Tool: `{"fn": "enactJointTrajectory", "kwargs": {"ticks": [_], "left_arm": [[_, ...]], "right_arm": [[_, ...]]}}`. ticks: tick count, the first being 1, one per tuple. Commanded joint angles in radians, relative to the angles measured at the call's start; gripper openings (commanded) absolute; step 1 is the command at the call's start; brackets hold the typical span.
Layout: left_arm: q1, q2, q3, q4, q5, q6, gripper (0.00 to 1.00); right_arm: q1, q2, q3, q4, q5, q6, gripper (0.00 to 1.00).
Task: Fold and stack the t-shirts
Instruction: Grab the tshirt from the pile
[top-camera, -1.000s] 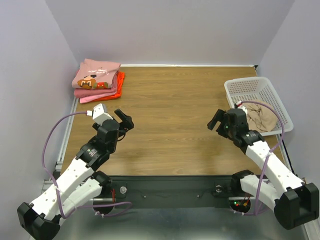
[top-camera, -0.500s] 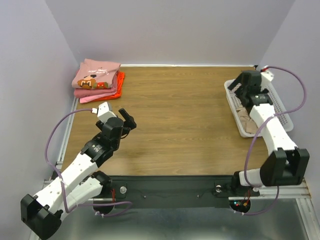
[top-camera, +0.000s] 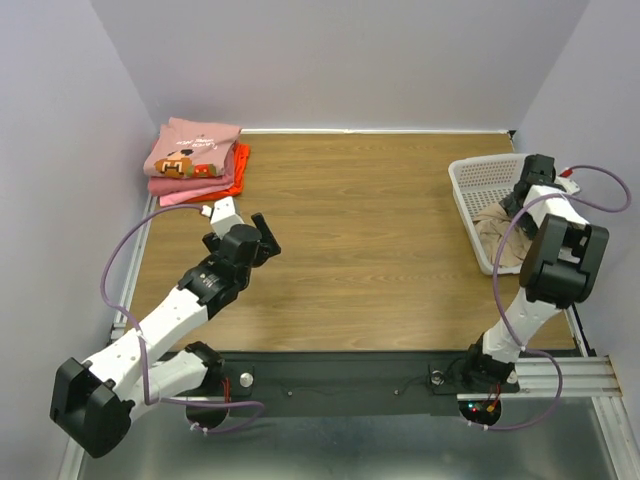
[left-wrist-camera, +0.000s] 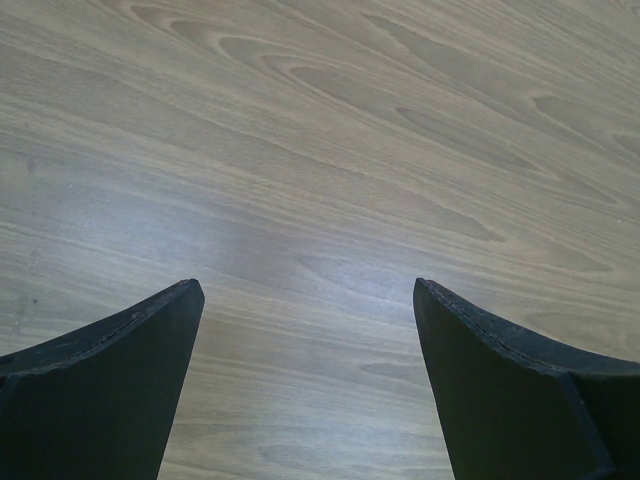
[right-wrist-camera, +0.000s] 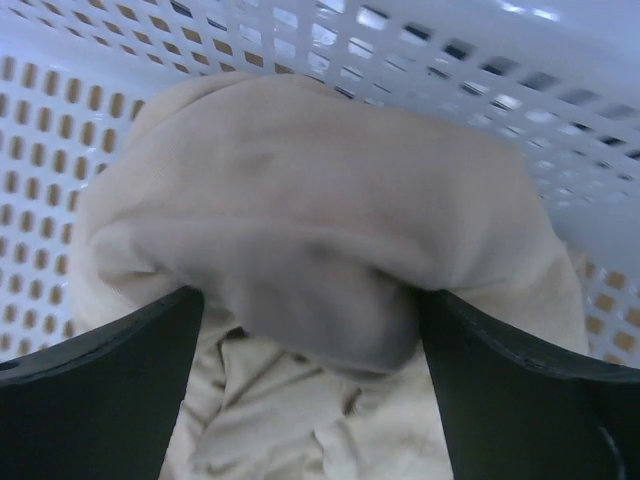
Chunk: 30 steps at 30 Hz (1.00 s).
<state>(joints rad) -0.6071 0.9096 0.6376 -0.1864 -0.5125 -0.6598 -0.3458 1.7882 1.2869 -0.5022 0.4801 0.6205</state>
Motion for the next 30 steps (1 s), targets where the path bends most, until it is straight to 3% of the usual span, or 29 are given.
{"fn": "enactJointTrajectory", "kwargs": {"ticks": [1, 3, 4, 6, 7, 13, 20, 23, 30], "left_arm": [[0.000, 0.023, 0.059, 0.036, -0.021, 0.019, 0.98], [0.000, 0.034, 0.068, 0.024, -0.023, 0.017, 0.98], [0.000, 0.041, 0.071, 0.015, -0.026, 0.019, 0.98], [0.000, 0.046, 0.082, 0.002, -0.034, 0.012, 0.99], [0.000, 0.046, 0.083, -0.001, -0.031, 0.012, 0.98], [0.001, 0.019, 0.070, 0.010, -0.001, -0.006, 0.98], [0.000, -0.034, 0.040, 0.033, 0.042, -0.018, 0.98], [0.000, -0.064, 0.022, 0.047, 0.051, -0.023, 0.98], [0.001, -0.132, 0.005, 0.009, 0.046, -0.063, 0.98]], "right_arm": [[-0.010, 0.098, 0.074, 0.005, 0.038, -0.008, 0.90], [-0.012, 0.129, 0.081, 0.007, 0.022, -0.013, 0.75], [-0.012, 0.135, 0.081, 0.007, 0.012, -0.002, 0.41], [-0.012, 0.129, 0.094, 0.008, 0.003, 0.001, 0.06], [-0.012, 0.108, 0.100, 0.007, -0.017, -0.008, 0.00], [-0.010, -0.074, 0.146, 0.007, -0.162, -0.079, 0.00], [0.001, -0.366, 0.222, 0.014, -0.549, -0.148, 0.00], [0.063, -0.408, 0.314, 0.042, -0.696, -0.186, 0.00], [0.413, -0.256, 0.751, 0.037, -0.866, -0.196, 0.01]]}}
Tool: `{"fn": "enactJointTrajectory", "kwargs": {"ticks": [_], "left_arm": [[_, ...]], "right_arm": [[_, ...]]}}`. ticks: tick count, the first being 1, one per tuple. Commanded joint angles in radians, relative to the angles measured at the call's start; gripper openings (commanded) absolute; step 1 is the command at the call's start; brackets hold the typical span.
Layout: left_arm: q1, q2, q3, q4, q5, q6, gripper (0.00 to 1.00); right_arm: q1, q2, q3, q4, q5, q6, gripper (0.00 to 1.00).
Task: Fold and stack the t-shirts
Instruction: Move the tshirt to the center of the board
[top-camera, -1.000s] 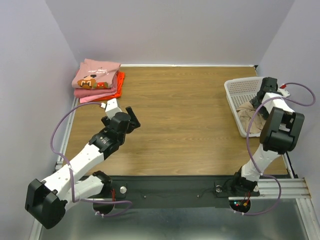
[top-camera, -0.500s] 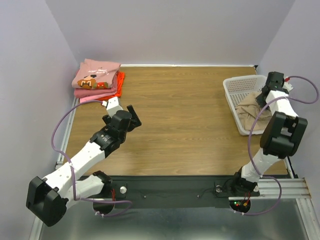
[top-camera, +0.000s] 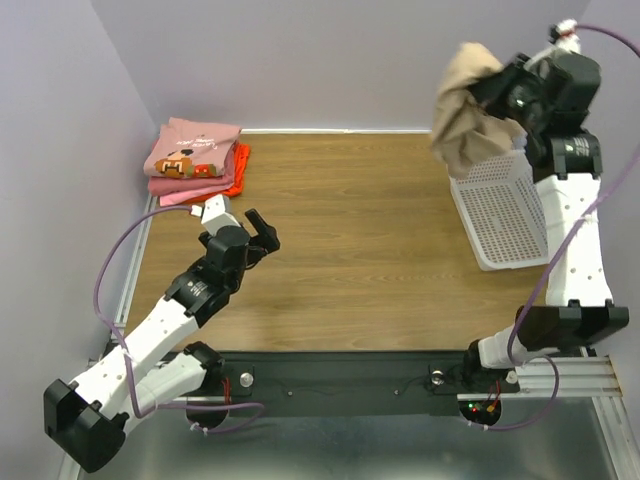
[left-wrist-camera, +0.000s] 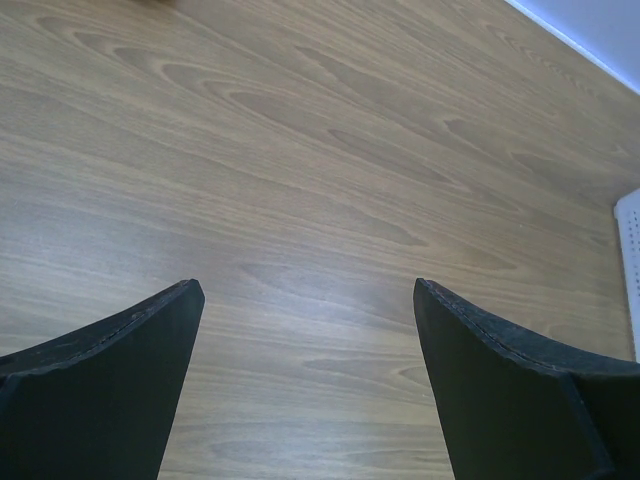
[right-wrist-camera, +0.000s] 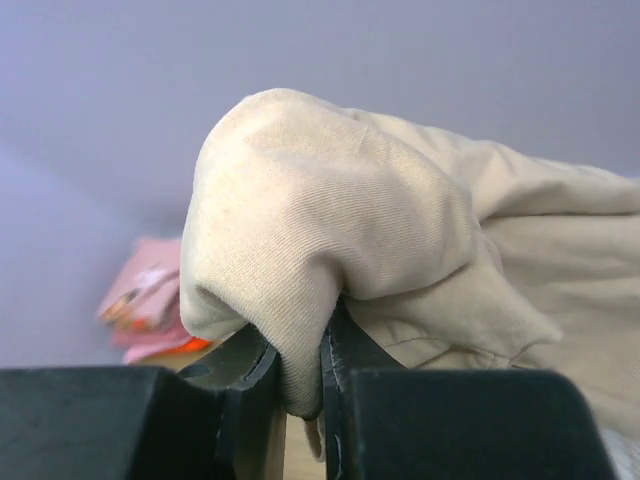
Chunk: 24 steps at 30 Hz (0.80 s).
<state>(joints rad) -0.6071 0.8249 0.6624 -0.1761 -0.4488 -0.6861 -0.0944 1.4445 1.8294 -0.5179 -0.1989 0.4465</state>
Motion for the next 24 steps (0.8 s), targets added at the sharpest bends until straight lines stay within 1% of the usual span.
{"fn": "enactJointTrajectory", "kwargs": {"ticks": [1, 2, 3, 4, 5, 6, 8, 9, 10, 11, 12, 13, 14, 15, 16, 19, 20, 23, 24], "left_arm": [[0.001, -0.055, -0.023, -0.009, -0.022, -0.049, 0.99], [0.001, -0.064, -0.029, -0.025, -0.025, -0.058, 0.99], [0.001, -0.079, -0.030, -0.031, -0.030, -0.076, 0.98], [0.001, -0.084, -0.033, -0.039, -0.031, -0.085, 0.98], [0.001, -0.092, -0.033, -0.049, -0.036, -0.095, 0.99], [0.001, -0.095, -0.034, -0.071, -0.039, -0.108, 0.99], [0.001, -0.101, -0.030, -0.094, -0.066, -0.153, 0.99], [0.001, -0.095, -0.026, -0.127, -0.080, -0.177, 0.99], [0.001, -0.090, -0.020, -0.150, -0.114, -0.202, 0.99], [0.001, -0.084, -0.015, -0.189, -0.128, -0.239, 0.98], [0.001, -0.076, -0.004, -0.204, -0.139, -0.250, 0.98], [0.001, -0.058, 0.003, -0.218, -0.145, -0.256, 0.99], [0.001, -0.050, 0.009, -0.238, -0.151, -0.259, 0.99], [0.001, -0.040, 0.016, -0.246, -0.151, -0.260, 0.99], [0.001, -0.020, 0.019, -0.249, -0.146, -0.262, 0.98], [0.003, 0.017, 0.009, -0.244, -0.125, -0.262, 0.98], [0.003, 0.026, 0.003, -0.238, -0.116, -0.260, 0.98], [0.003, 0.060, -0.026, -0.197, -0.055, -0.254, 0.98], [0.003, 0.068, -0.038, -0.160, -0.035, -0.251, 0.98]], "right_arm": [[0.188, 0.109, 0.244, 0.053, -0.212, -0.014, 0.00], [0.235, 0.147, 0.270, 0.053, -0.240, -0.012, 0.01], [0.251, 0.157, 0.287, 0.053, -0.256, -0.012, 0.05], [0.257, 0.165, 0.288, 0.055, -0.287, -0.012, 0.06], [0.259, 0.166, 0.256, 0.055, -0.360, -0.014, 0.07], [0.260, 0.154, 0.220, 0.055, -0.378, -0.020, 0.08], [0.260, 0.116, 0.101, 0.053, -0.323, -0.052, 0.12], [0.260, 0.062, -0.048, 0.045, -0.265, -0.064, 0.17], [0.260, 0.036, -0.149, 0.041, -0.184, -0.071, 0.22], [0.260, 0.012, -0.233, 0.036, 0.028, -0.056, 0.30], [0.257, -0.010, -0.390, 0.027, 0.132, -0.040, 0.42], [0.259, -0.038, -0.454, 0.025, 0.233, -0.023, 0.70], [0.259, -0.048, -0.505, 0.022, 0.368, 0.012, 0.86], [0.259, -0.052, -0.550, 0.016, 0.398, 0.018, 0.99], [0.257, -0.056, -0.597, 0.015, 0.404, 0.009, 1.00], [0.259, -0.079, -0.645, 0.012, 0.299, -0.011, 1.00], [0.257, -0.090, -0.659, 0.015, 0.233, -0.015, 1.00], [0.265, -0.139, -0.723, 0.016, 0.210, -0.015, 1.00], [0.268, -0.154, -0.749, 0.016, 0.213, -0.017, 1.00]]}}
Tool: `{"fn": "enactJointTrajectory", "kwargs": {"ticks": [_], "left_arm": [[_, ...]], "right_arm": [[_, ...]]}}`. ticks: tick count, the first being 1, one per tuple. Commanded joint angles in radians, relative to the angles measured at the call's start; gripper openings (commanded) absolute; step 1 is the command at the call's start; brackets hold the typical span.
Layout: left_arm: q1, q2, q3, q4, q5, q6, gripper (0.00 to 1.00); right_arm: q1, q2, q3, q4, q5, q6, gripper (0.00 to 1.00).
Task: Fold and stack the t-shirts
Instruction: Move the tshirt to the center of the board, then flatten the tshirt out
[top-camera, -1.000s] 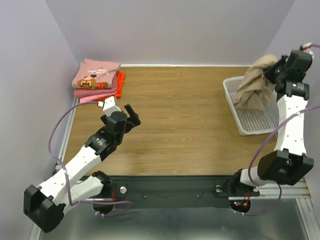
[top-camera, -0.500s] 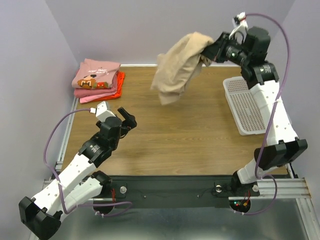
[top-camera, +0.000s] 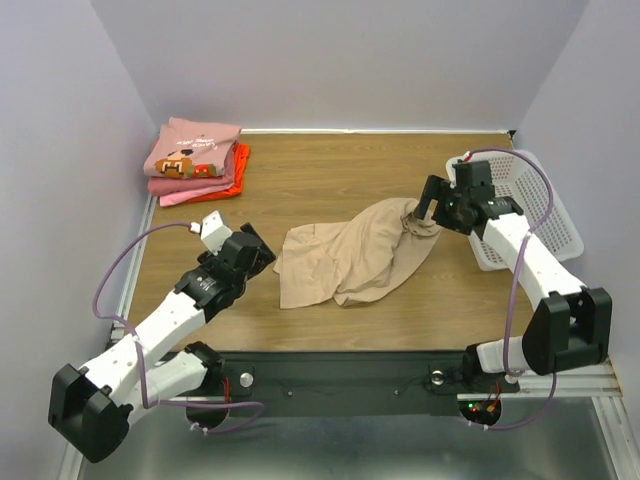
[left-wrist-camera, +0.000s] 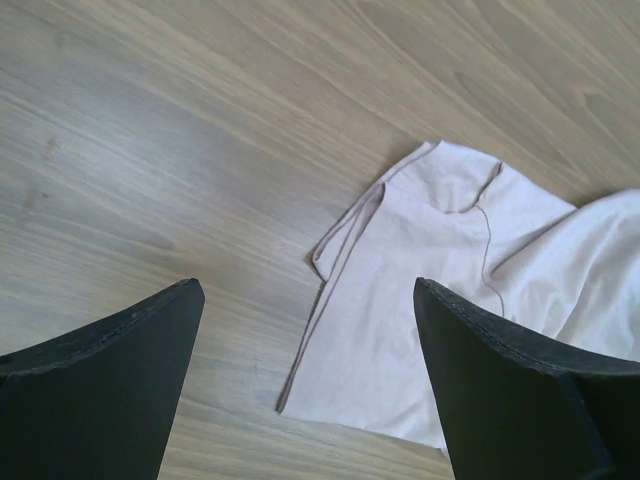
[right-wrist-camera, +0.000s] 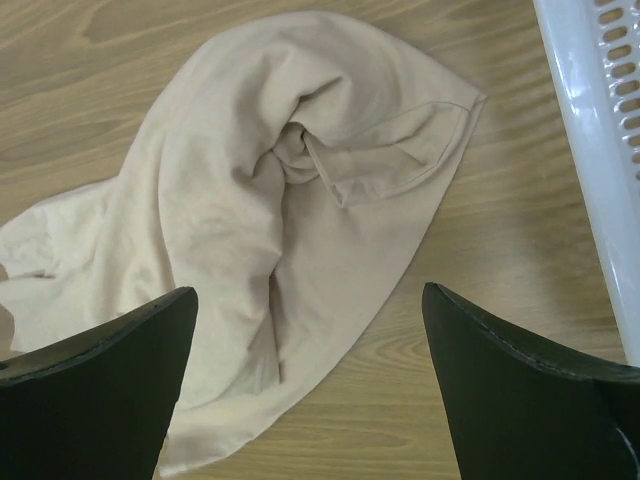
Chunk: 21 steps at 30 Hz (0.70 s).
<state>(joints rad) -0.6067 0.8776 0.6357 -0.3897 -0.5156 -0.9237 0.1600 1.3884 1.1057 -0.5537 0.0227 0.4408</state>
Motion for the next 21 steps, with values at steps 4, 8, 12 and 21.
{"fn": "enactJointTrajectory", "kwargs": {"ticks": [4, 8, 12, 21], "left_arm": [[0.002, 0.067, -0.090, 0.201, 0.237, 0.014, 0.98], [-0.001, 0.142, -0.134, 0.276, 0.383, 0.017, 0.97], [-0.016, 0.185, -0.198, 0.279, 0.408, -0.021, 0.95], [-0.088, 0.247, -0.242, 0.361, 0.457, -0.053, 0.84]], "right_arm": [[0.021, -0.179, -0.154, 0.061, 0.000, 0.015, 1.00], [0.022, -0.253, -0.263, 0.061, 0.037, 0.061, 1.00], [0.021, -0.301, -0.326, 0.063, 0.043, 0.079, 1.00], [0.021, -0.292, -0.385, 0.066, 0.092, 0.102, 1.00]]}}
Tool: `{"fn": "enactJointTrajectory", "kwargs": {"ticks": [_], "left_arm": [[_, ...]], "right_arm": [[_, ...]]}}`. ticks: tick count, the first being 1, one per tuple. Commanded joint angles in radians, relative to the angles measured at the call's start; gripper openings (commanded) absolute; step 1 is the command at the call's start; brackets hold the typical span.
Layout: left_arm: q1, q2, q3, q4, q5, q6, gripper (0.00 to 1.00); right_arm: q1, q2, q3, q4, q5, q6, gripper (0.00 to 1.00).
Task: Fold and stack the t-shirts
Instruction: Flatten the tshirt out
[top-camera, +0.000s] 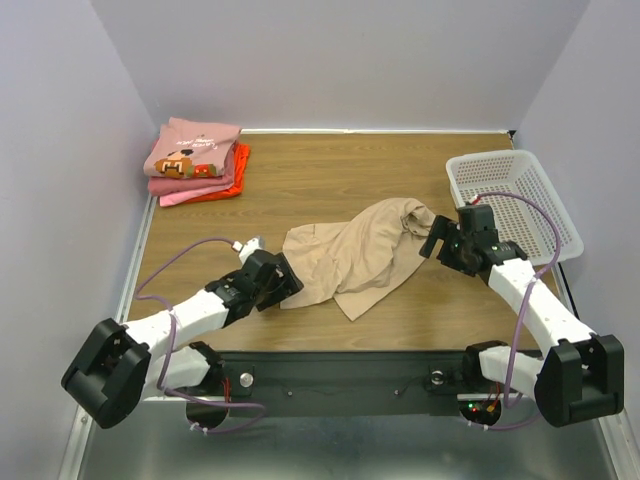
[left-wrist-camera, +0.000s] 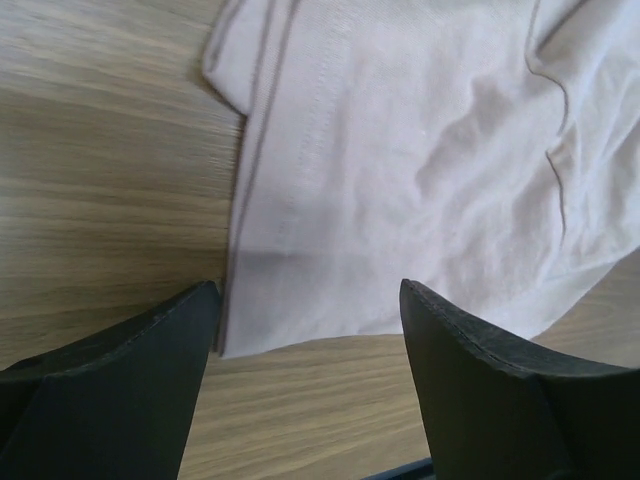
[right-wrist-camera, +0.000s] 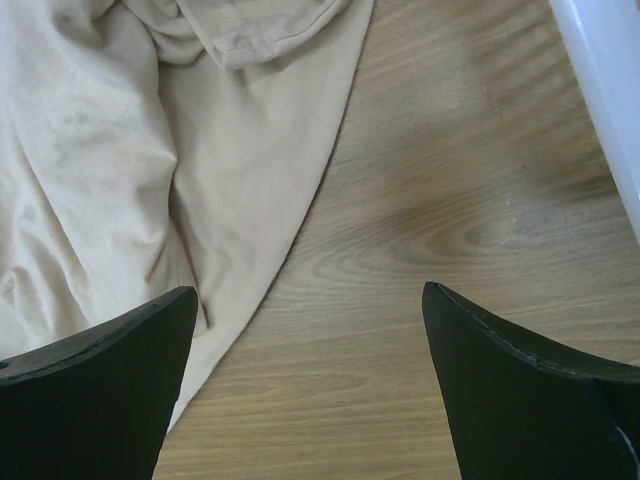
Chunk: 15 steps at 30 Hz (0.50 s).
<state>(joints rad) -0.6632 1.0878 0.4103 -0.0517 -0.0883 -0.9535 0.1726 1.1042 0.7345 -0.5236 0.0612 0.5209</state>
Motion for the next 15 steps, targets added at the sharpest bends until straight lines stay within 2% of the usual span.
{"fn": "enactJointTrajectory", "kwargs": {"ticks": [1, 3, 6, 8, 9, 15], "left_arm": [[-0.051, 0.061, -0.010, 0.023, 0.030, -0.031, 0.82], [-0.072, 0.084, -0.002, 0.023, 0.030, -0.037, 0.76], [-0.088, 0.129, 0.001, 0.016, 0.021, -0.054, 0.51], [-0.093, 0.147, 0.002, 0.018, 0.015, -0.056, 0.29], [-0.095, 0.153, 0.010, 0.018, 0.012, -0.050, 0.01], [-0.096, 0.081, 0.056, -0.003, -0.033, -0.004, 0.00]], "right_arm": [[0.010, -0.007, -0.017, 0.036, 0.064, 0.025, 1.00], [0.007, -0.007, -0.021, 0.036, 0.074, 0.031, 1.00], [0.008, -0.007, -0.023, 0.037, 0.080, 0.031, 1.00], [0.008, -0.006, -0.023, 0.036, 0.088, 0.031, 1.00], [0.008, -0.006, -0.026, 0.037, 0.088, 0.031, 1.00], [0.008, 0.005, -0.029, 0.036, 0.126, 0.034, 1.00]]}}
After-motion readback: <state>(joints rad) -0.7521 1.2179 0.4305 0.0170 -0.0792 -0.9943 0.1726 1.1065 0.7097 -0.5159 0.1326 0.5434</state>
